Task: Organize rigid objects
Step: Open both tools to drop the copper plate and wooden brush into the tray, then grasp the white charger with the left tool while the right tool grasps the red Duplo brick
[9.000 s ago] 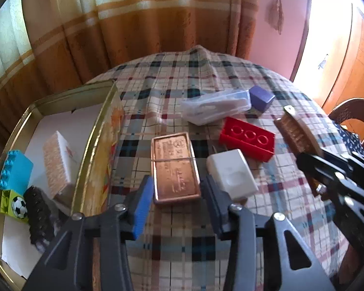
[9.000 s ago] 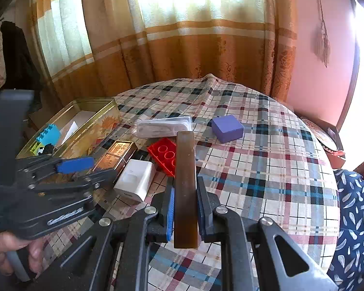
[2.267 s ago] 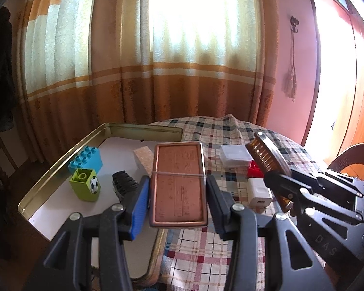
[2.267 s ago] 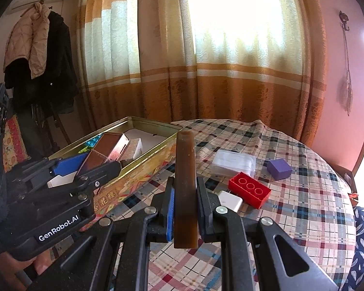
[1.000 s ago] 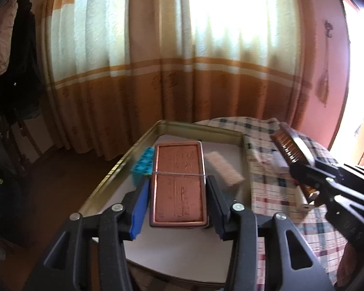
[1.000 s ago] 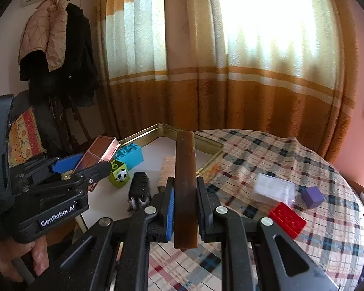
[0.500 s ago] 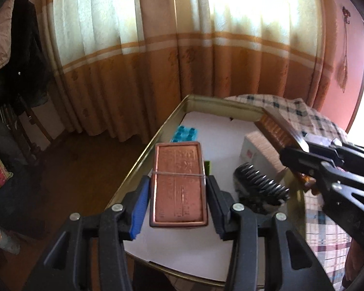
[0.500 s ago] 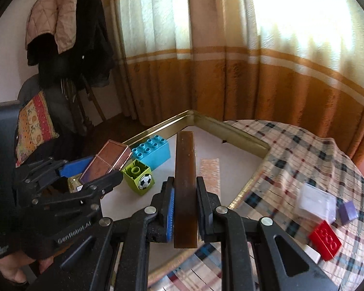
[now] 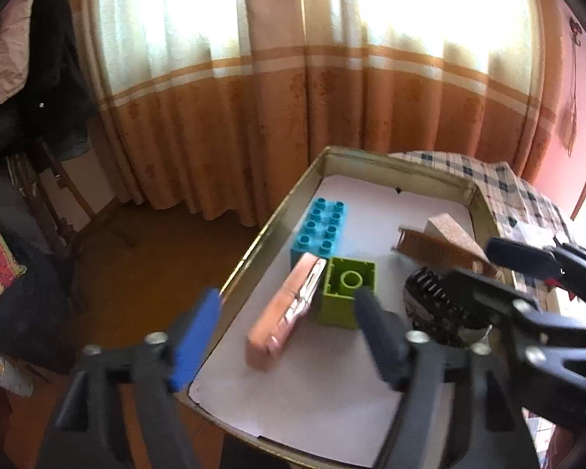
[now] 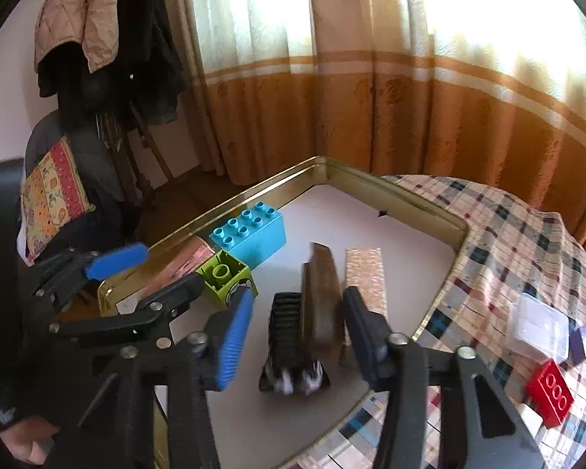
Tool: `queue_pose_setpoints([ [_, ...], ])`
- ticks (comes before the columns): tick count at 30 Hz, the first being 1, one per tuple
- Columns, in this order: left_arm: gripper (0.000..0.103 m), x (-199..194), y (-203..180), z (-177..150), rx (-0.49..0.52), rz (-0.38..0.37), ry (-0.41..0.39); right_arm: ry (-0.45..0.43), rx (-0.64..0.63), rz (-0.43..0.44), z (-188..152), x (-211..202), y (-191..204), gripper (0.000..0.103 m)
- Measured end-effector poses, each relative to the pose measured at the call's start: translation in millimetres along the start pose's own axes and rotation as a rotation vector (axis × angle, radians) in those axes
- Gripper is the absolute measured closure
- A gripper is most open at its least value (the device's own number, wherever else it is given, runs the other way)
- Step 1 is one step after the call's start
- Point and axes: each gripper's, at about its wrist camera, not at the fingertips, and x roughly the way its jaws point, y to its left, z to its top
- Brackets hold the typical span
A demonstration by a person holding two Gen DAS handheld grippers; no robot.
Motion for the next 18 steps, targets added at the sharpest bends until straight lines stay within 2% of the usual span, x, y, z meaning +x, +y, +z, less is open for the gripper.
queue_pose_setpoints([
  [2, 0.013, -7, -3, -1, -0.008, -0.015, -0.014, -0.019, 0.009, 0.001, -5, -14, -7, 0.044],
  [4, 0.007, -15, -8, -1, -0.009, -0.02, -0.029, -0.038, 0.017, -0.022, -13, -30, -18, 0.039],
  [10, 0.002, -38, -44, -7, 0.026, -0.11, -0.065, -0.033, 0.088, -0.133, -46, -74, -77, 0.036],
  [18, 0.001, -44, -131, -10, 0.161, -0.258, -0.032, -0.01, 0.267, -0.28, -89, -108, -165, 0.036],
])
